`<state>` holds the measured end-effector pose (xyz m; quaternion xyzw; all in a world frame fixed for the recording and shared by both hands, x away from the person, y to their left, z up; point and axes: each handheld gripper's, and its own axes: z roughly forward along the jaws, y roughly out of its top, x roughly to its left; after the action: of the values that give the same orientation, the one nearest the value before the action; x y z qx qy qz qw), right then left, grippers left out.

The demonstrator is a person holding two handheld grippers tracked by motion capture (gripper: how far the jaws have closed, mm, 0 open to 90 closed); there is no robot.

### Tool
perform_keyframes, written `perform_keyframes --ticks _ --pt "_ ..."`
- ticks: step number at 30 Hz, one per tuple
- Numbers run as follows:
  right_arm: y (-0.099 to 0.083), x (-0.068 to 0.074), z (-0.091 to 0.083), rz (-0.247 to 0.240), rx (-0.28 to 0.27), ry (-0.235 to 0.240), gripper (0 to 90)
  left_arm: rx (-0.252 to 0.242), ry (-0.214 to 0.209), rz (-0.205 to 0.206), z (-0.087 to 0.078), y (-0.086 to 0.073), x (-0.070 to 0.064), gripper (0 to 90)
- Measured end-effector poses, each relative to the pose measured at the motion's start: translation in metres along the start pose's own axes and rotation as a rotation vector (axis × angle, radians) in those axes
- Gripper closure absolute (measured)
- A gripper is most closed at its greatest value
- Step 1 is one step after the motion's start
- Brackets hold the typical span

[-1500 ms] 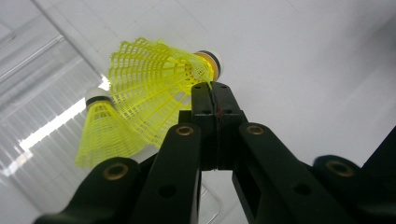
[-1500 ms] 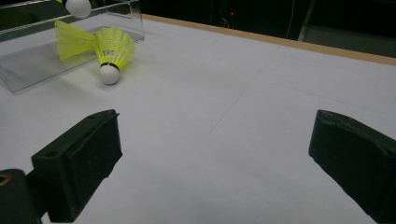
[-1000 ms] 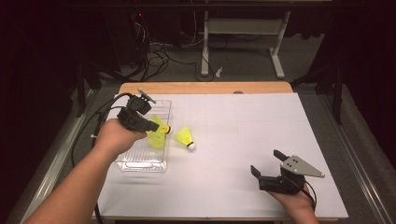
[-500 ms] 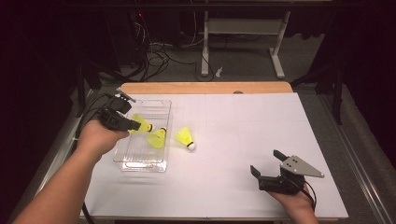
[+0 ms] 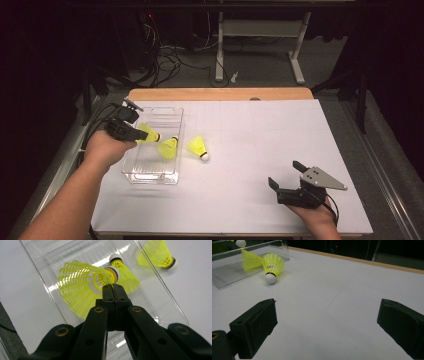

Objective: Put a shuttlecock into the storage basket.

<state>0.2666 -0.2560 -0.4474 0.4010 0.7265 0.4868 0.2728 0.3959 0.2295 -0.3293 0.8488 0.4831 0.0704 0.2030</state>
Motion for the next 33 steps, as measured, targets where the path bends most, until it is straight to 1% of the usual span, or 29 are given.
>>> perform_keyframes --ticks 6,10,12,20,24,27,32,33 --pt "0.000 -0.001 0.000 0.001 0.001 -0.001 3.4 -0.008 0.005 -0.016 0.005 0.005 0.004 90.0" --pt "-0.001 0.000 0.001 -0.001 0.003 0.002 3.4 0.001 0.014 -0.031 0.010 0.007 0.009 90.0" --pt "-0.001 0.000 0.000 -0.001 0.002 0.002 3.4 -0.001 0.011 -0.037 0.013 0.007 0.011 90.0" --pt "-0.001 -0.001 0.001 0.005 0.005 0.005 3.4 0.000 0.002 -0.049 0.028 0.008 0.016 90.0" --pt "-0.002 -0.001 0.001 0.007 0.007 0.003 3.4 0.006 0.006 -0.050 0.033 0.011 0.017 90.0" --pt "-0.002 -0.002 0.001 0.007 0.007 0.003 3.5 0.006 0.005 -0.048 0.034 0.012 0.018 90.0" --pt "-0.002 -0.002 0.001 0.009 0.008 0.005 3.6 0.000 0.000 -0.058 0.035 0.011 0.021 90.0" --pt "-0.002 -0.001 0.001 0.009 0.008 0.005 3.7 0.002 0.004 -0.059 0.035 0.010 0.022 90.0"
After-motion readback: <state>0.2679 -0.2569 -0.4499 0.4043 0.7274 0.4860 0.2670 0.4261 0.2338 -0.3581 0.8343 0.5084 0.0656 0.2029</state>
